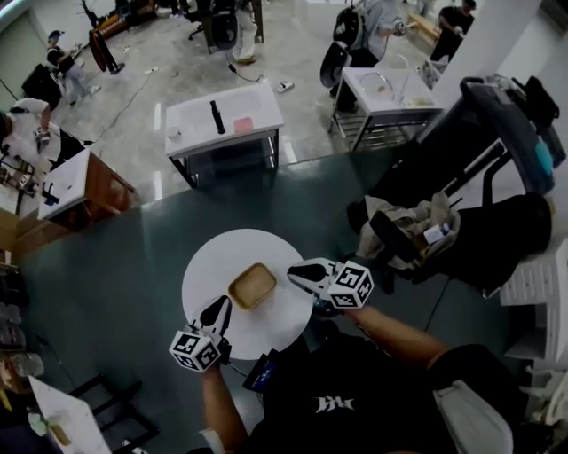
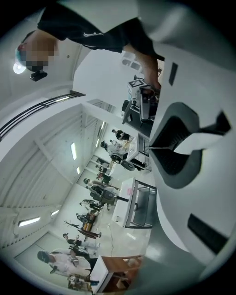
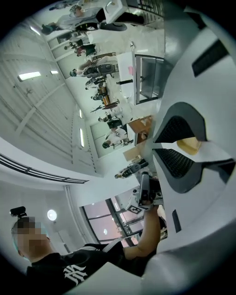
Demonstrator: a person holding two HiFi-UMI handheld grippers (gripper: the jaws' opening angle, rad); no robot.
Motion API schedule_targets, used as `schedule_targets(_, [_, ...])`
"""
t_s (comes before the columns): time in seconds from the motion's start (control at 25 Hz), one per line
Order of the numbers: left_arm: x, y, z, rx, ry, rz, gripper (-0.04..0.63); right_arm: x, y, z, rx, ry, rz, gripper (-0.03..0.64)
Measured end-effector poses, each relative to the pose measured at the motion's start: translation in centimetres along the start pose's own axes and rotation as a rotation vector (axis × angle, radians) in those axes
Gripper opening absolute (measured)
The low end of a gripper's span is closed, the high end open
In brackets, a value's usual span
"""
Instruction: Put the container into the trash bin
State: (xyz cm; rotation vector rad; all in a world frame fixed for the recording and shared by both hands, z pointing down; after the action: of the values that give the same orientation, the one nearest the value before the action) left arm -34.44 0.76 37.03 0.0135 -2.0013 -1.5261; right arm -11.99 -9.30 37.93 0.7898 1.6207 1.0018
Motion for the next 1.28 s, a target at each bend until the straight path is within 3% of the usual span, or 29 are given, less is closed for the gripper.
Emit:
schedule_targets(0.36, [6.9,1.2,-4.2,0.176,0.054,-0.027,0.053,-4.7,2.4,-3.1,0.087,0.117,-0.046,0.098])
schedule_targets(0.56, [8.7,4.5,-4.5,0.307,0.057,0.025,0.079,-5.8,6.2,-4.4,0.151,0.18,-0.106,0.127])
schedule_targets(0.84, [11.9,9.8,-5.9,0.405,-0.012,0.1,0.123,-8.1,12.8,-5.9,0.271,0.254,-0.183,0.182])
schedule_targets(1.0, [13.5,11.9,-6.1,0.42,-0.06,0.152,0.137,-8.8,15.8,-5.9,0.345,0.302,-0.207,0.186])
schedule_targets(1.28, [14.8,14.5,-5.6,0.515,-0.024,0.148,0.137,-7.6,18.7,-6.1,0.376,0.384,-0.301,0.186])
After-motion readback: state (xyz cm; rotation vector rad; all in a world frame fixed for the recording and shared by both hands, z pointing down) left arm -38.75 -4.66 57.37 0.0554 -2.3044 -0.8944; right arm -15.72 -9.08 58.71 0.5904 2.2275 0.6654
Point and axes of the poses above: the fingertips, and each gripper's own axes: z backward along the fingers, x to its left, y out of its underside, the point moved 5 cm from there along z, backward along the fingers, and after that the axes turned 10 degrees about -x, right-handed, at the moved point
